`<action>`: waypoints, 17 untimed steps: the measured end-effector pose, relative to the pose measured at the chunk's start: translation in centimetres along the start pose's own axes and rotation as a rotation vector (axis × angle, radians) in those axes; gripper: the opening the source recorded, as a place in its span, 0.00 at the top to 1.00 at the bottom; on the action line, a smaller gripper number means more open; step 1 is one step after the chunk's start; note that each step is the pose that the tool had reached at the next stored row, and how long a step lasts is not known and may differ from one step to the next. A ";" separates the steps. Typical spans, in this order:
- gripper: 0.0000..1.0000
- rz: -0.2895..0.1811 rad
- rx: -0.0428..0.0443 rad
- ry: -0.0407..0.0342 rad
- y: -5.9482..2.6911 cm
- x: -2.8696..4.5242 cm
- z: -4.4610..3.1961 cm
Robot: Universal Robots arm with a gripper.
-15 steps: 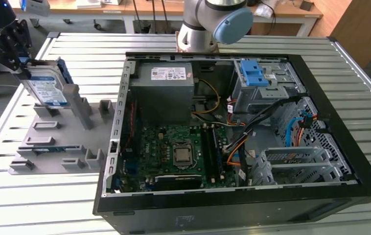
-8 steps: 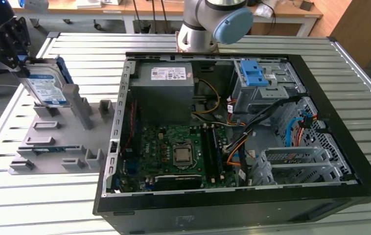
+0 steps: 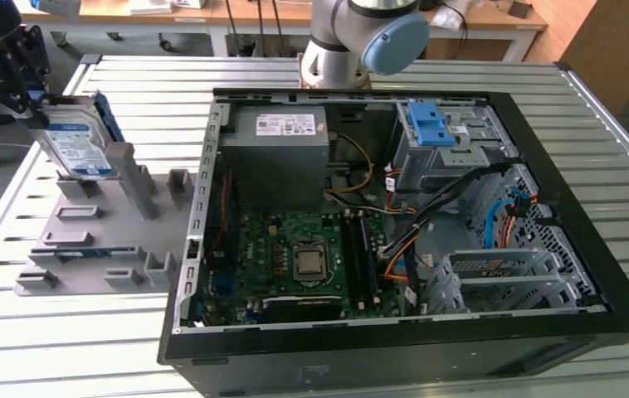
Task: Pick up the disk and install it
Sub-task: 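Pick up the disk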
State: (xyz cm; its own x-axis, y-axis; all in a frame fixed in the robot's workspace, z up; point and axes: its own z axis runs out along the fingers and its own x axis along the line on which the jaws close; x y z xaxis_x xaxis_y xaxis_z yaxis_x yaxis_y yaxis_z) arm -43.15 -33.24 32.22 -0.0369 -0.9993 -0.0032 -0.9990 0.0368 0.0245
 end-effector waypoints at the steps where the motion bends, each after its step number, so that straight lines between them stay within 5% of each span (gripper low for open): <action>1: 0.64 0.000 -0.0001 0.0000 0.00 0.00 -0.06; 17: 0.64 0.000 -0.0002 0.0000 0.02 0.00 -0.66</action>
State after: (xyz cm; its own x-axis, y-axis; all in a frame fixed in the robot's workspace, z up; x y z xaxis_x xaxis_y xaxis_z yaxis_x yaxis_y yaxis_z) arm -43.14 -33.24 32.89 -0.0369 -0.9993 -0.0032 -0.9990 0.0368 0.0247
